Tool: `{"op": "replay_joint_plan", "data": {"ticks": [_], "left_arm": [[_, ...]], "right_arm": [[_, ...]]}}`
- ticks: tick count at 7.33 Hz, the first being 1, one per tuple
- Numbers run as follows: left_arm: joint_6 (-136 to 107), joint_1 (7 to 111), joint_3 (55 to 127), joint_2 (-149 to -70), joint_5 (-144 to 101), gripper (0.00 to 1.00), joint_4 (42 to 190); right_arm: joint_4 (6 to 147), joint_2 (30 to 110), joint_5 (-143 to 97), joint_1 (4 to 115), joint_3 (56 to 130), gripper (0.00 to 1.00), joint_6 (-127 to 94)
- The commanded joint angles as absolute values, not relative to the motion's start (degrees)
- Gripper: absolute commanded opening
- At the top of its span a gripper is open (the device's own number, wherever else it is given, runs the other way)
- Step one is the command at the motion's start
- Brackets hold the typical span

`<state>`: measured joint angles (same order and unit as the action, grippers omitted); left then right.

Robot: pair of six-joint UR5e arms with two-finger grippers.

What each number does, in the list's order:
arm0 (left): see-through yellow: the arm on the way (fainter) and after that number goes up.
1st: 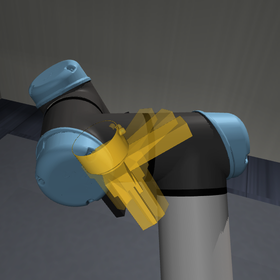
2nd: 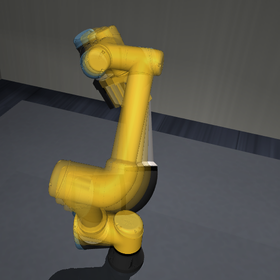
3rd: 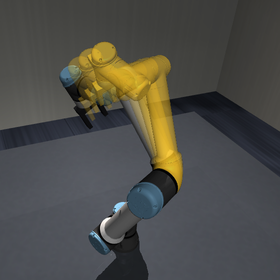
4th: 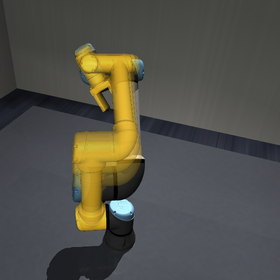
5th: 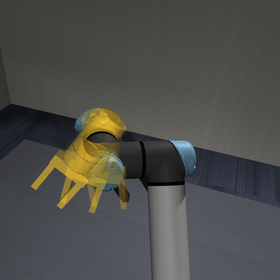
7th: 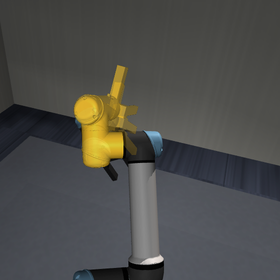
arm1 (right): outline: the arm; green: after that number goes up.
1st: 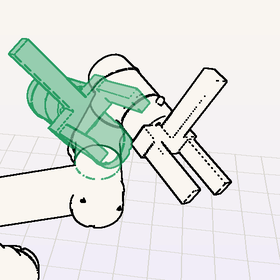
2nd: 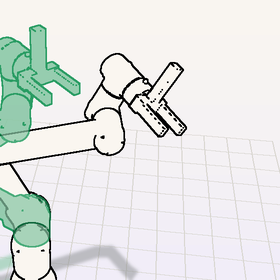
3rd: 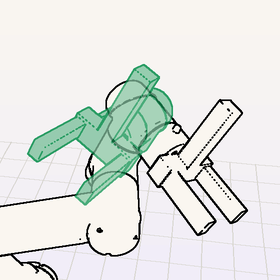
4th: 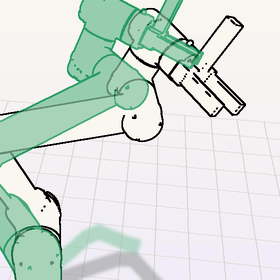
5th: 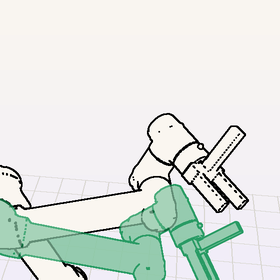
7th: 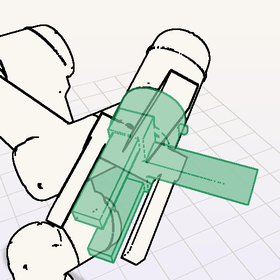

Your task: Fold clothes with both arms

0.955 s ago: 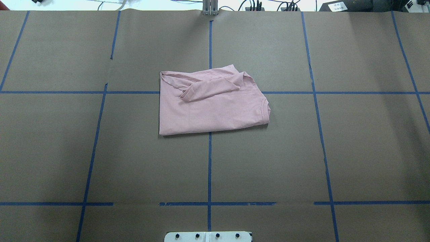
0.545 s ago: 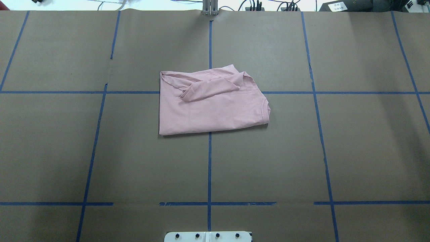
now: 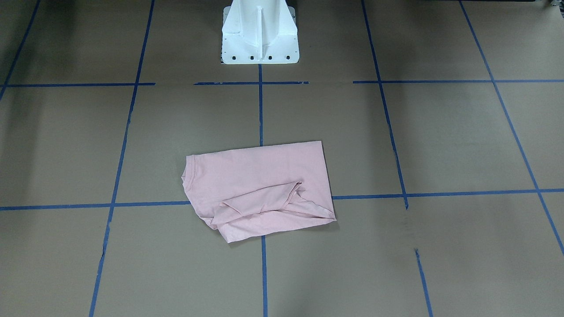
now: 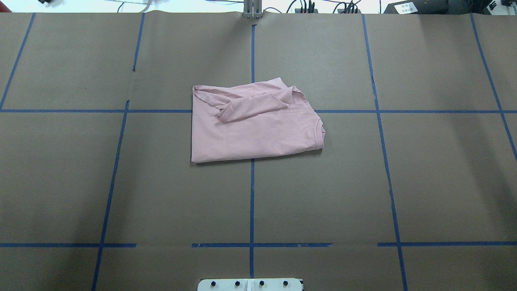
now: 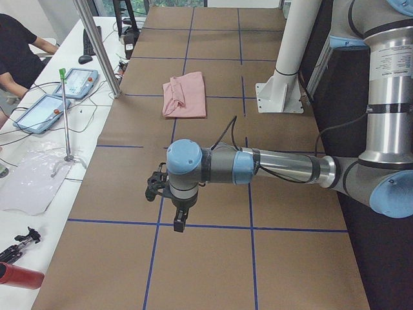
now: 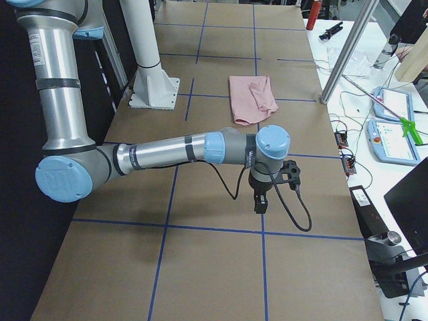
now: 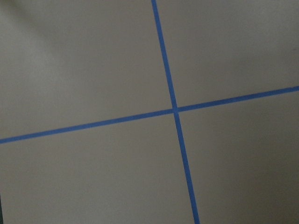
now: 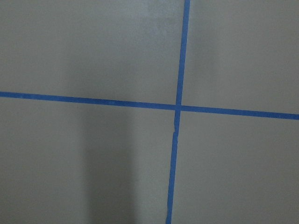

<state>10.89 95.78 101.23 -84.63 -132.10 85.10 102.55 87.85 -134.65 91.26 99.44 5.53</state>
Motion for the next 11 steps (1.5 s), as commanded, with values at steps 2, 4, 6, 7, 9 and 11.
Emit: {"op": "replay_joint_plan", "data": {"ticks": [2, 4, 6, 7, 9, 11], "left_arm": [[10.63, 95.71, 100.64, -83.58, -132.1, 1.0, 87.54], [11.07, 95.45, 102.03, -84.29, -131.92, 1.0, 86.84], [11.16, 95.36, 99.07, -84.29, -132.1, 1.0, 87.28], [11.16, 95.36, 97.83, -84.29, -132.1, 1.0, 87.36], [11.07, 95.36, 97.73, -84.29, -132.19, 1.0, 87.28], [11.07, 95.36, 97.82, -84.29, -132.28, 1.0, 87.54]], "right_arm": [[102.57, 90.35, -130.78, 89.22, 100.37, 1.0, 9.75], [102.57, 90.27, -132.01, 88.77, 101.16, 1.0, 9.84], [102.74, 90.53, -132.19, 88.33, 103.27, 1.0, 9.67], [102.4, 90.61, -132.19, 88.16, 102.23, 1.0, 9.49], [102.39, 90.53, -132.28, 88.15, 103.01, 1.0, 9.58], [102.39, 90.53, -132.36, 88.15, 102.92, 1.0, 9.49]]}}
